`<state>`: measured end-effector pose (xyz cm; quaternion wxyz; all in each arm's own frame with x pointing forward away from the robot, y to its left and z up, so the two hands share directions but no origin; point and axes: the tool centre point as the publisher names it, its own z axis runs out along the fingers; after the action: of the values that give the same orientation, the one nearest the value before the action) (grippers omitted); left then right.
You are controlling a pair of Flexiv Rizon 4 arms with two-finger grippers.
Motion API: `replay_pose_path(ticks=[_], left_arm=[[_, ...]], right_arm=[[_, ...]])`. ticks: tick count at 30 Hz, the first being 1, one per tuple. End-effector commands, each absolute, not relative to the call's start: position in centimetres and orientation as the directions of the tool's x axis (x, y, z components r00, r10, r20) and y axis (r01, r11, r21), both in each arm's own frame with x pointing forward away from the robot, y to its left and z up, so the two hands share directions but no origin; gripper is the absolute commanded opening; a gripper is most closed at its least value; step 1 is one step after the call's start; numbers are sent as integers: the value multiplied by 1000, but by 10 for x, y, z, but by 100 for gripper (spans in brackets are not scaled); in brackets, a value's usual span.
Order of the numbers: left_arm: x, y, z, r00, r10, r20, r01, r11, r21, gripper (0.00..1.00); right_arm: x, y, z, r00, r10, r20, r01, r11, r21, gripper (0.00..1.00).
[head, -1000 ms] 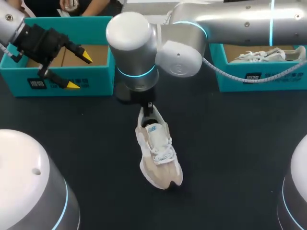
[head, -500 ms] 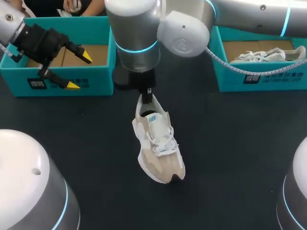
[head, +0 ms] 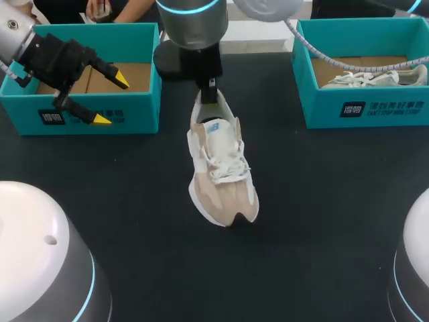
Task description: Take the shoe out of the shoebox, open the shoe tongue, remove and reinsert the insole, then place the shoe into the shoebox
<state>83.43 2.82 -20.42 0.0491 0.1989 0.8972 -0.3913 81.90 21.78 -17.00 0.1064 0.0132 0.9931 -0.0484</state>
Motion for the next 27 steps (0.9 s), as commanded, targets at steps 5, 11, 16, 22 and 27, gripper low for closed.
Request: replay_pose_path(ticks=[5,11,16,22,27], left_arm=[[834,28,-204,-916,319,-242,395,618,-680,100],[834,28,-204,-916,319,-242,395,618,-680,100],[834,28,-204,-916,319,-242,395,618,-680,100],[834,28,-204,-916,319,-242,395,618,-680,100],[834,28,-204,-916,319,-242,395,618,-680,100]], right_arm=[[817,215,-166,-977,15,-215,35,995,-90,0],[817,215,-166,-977,15,-215,35,995,-90,0],[827,201,-165,-973,33,-227,55,994,-93,0],[856,143,-160,-952,71,-297,108,988,-110,0],[885,99,-154,-951,66,-303,110,985,-132,0]])
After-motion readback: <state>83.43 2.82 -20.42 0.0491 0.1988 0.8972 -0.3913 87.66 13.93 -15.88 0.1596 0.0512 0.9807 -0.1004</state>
